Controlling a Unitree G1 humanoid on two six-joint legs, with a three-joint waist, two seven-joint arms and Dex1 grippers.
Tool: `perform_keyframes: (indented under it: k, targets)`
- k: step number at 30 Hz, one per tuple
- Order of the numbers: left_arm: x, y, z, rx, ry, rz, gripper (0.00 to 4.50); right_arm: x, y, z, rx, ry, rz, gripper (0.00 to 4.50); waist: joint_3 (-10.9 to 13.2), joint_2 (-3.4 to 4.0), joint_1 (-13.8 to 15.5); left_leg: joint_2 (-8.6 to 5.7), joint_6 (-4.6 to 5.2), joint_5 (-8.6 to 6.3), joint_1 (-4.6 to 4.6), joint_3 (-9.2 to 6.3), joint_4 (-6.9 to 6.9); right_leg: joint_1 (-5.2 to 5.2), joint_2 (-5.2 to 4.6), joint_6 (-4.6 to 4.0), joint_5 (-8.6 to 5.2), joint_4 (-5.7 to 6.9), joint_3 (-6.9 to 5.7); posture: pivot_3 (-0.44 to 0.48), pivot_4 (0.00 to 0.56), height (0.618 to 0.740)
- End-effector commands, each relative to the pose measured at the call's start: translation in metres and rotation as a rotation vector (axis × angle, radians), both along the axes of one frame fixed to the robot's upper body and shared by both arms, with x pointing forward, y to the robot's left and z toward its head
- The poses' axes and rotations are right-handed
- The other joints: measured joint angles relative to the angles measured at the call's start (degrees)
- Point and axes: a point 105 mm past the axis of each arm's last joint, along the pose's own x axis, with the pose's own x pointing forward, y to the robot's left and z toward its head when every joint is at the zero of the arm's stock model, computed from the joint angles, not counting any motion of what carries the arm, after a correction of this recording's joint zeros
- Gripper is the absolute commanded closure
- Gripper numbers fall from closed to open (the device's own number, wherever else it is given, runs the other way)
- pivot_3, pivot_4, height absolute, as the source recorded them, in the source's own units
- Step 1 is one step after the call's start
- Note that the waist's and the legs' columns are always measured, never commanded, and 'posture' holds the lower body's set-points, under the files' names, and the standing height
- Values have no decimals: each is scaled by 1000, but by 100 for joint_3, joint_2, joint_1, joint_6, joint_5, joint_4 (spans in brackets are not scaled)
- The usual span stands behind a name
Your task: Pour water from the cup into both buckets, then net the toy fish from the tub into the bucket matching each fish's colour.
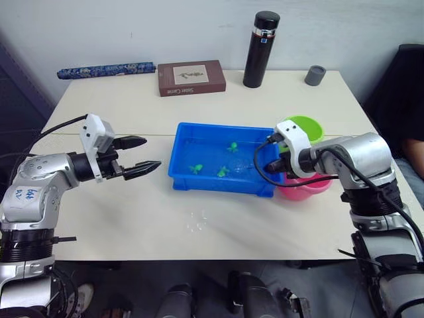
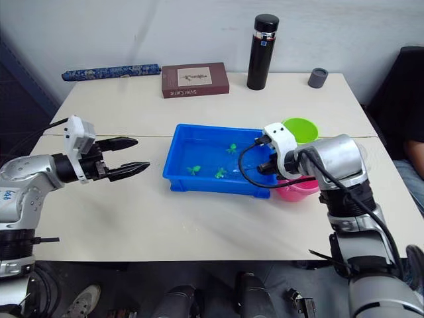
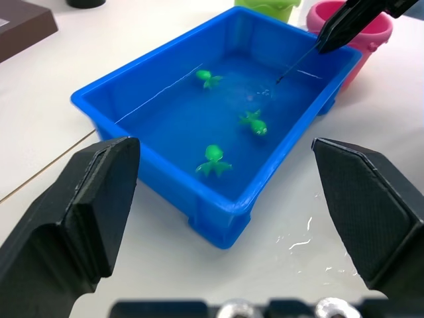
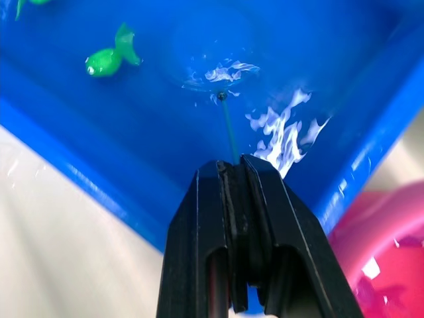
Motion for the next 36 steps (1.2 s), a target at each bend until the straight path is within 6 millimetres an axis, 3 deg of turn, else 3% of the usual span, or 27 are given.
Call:
perform_keyframes:
  k: [1,11,22,29,36]
  targets:
    - [-6,1,16,10,-59,-1,33,17,5,19,30,-126,-23,4500,0,0,-7,0,0,0,0,1,0,0,0,0,0,0,0,0,150,740]
    - [-5,-1,18,13,-64,-5,33,25,13,37,83,-262,-19,4500,0,0,-17,0,0,0,-1,0,-1,-1,0,0,0,0,0,0,150,740]
    - [4,-12,18,2,-80,-61,33,-17,-7,40,80,-255,59,4500,0,0,30,0,2,-1,-4,-1,-3,-1,-1,0,0,-3,0,0,150,740]
    - [9,-17,21,1,-87,-102,33,-30,-14,45,109,-276,75,4500,0,0,0,3,3,-1,-3,-1,-8,-3,2,0,0,-5,-1,0,150,740]
    - [16,-25,23,4,-94,-144,33,-37,-32,70,161,-361,41,4500,0,0,30,2,3,-1,-5,0,-6,-2,0,0,0,-6,0,0,150,740]
